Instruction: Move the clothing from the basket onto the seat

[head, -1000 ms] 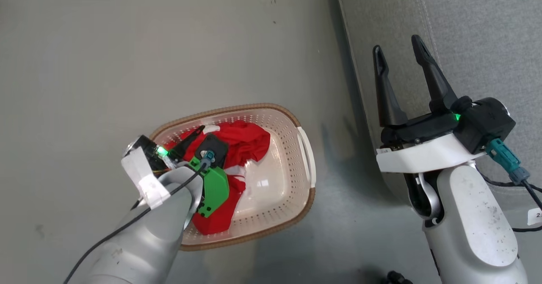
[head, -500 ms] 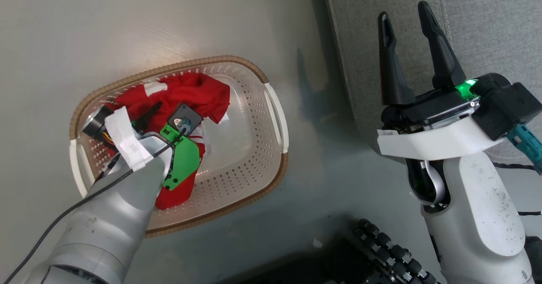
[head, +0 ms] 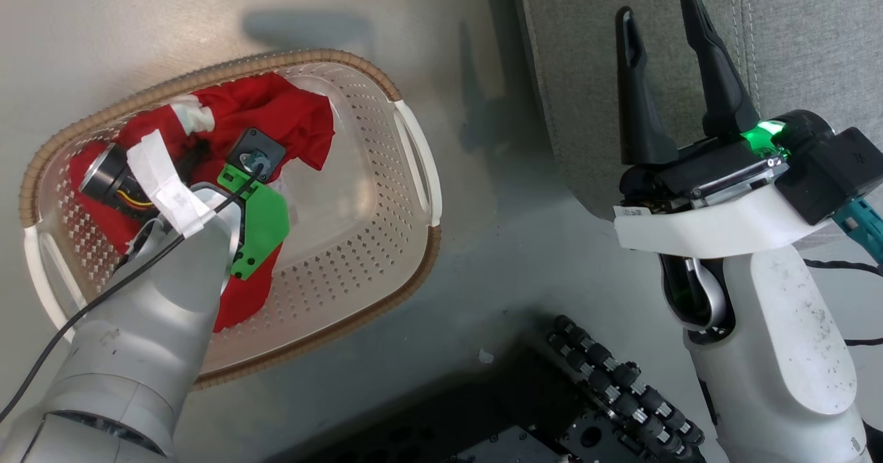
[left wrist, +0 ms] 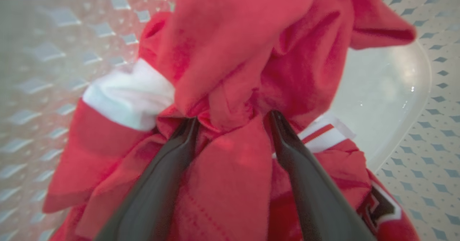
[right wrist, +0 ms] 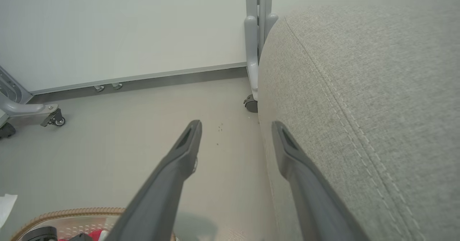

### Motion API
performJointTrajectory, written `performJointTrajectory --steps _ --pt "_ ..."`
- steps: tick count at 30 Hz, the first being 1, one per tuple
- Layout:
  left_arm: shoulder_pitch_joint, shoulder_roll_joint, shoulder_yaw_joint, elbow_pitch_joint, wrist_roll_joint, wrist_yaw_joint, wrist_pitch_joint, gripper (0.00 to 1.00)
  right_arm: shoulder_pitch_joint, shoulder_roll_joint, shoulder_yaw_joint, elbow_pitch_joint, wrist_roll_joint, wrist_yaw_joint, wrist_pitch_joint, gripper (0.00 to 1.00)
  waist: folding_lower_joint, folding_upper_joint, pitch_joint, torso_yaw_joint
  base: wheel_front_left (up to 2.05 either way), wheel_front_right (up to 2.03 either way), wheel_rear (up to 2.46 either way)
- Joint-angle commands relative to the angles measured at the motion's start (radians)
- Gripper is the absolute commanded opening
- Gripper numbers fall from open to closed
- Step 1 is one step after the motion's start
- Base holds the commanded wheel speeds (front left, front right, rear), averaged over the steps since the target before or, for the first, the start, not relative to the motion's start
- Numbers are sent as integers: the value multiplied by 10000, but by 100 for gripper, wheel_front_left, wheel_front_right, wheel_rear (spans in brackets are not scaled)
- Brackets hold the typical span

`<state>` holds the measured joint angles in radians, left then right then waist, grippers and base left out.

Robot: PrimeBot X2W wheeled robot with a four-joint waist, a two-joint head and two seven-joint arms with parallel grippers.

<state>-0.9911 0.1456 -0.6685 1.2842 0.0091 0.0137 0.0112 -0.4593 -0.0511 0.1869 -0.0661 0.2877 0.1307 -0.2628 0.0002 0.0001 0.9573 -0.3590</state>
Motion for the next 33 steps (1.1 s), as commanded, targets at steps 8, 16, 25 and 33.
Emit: performJointTrajectory --steps 8,16,25,33 --pt "-190 215 -2 49 -246 7 716 0 -179 4 -18 -119 60 1 -30 100 -2 -1 180 -194 0 0 0" --pt "155 78 49 44 -507 -41 112 0 -70 0 -106 19 -198 1 -30 100 -2 -1 -340 26 0 0 0" --pt "981 -255 567 39 -1455 -517 -1775 0 442 -5 11 499 -612 1 -30 100 -2 -1 -1930 496 0 0 0" --pt "1706 -661 903 -187 -2127 -807 -2626 0 1057 -12 -45 956 -893 1 -30 100 -2 -1 -3570 1005 0 0 0"
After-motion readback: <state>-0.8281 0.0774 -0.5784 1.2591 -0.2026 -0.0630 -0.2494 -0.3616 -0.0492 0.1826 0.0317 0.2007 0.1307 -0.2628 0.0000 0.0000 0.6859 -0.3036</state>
